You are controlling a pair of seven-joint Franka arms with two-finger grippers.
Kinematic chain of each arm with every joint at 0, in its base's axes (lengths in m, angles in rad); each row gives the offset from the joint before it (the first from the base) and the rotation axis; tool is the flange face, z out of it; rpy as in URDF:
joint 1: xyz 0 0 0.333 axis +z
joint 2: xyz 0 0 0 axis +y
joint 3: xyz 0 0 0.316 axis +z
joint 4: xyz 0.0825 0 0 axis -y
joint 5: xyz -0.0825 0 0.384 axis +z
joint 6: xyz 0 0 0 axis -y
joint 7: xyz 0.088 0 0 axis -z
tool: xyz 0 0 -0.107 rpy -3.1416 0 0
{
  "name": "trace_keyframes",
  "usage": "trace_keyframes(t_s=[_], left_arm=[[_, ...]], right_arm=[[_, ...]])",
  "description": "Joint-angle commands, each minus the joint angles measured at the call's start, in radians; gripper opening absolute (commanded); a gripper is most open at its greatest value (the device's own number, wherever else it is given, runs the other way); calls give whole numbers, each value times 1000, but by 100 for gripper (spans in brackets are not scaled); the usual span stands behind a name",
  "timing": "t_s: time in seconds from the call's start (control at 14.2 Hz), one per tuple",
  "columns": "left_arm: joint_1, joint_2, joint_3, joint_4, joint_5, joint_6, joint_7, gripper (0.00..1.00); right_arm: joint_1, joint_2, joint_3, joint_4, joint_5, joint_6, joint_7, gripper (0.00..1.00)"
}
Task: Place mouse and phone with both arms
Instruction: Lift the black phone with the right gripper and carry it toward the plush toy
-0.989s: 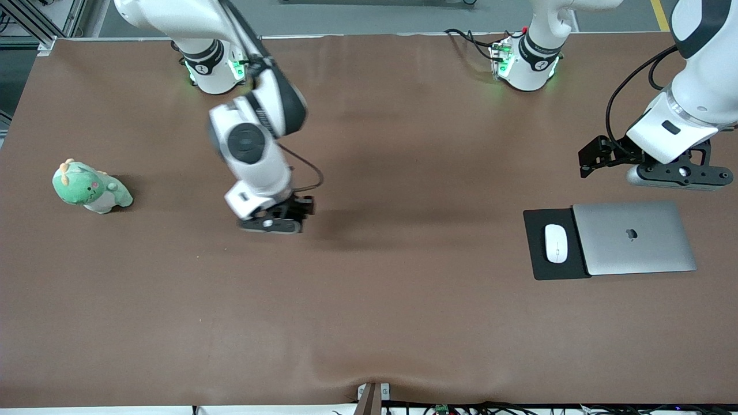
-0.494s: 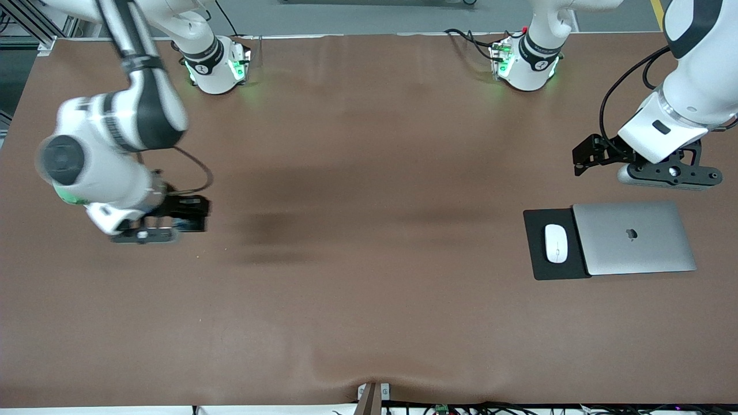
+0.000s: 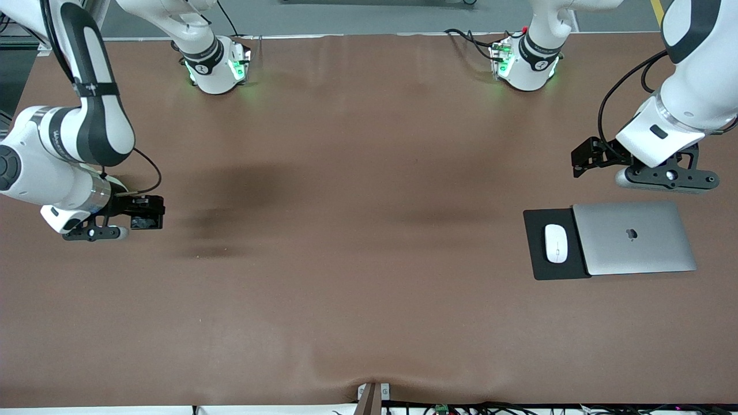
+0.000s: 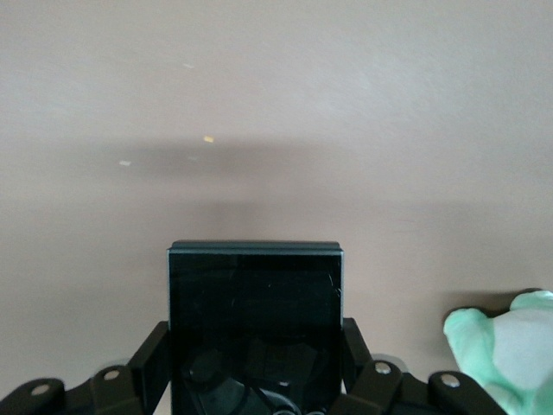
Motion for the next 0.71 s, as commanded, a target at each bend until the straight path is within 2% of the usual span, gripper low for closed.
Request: trace_keyframes(t_s=[0.0,0.28,0.49,0.64], left_arm=[[8,21,2,39,-14,-29,4,100],[-6,22,2,44,-10,-28,-2,100],[-4,22,2,44,-10,-28,5,100],[-6,22,2,44,-6,-28,2,100]], right_arm=[[-51,-39,20,-125,4,113,-51,0],[-138,-29,20,-271,4,321,-173,0],[-154,-21,20,-297,4,358,-178,0],[-169,-22,21,-381,6,473,-196,0]])
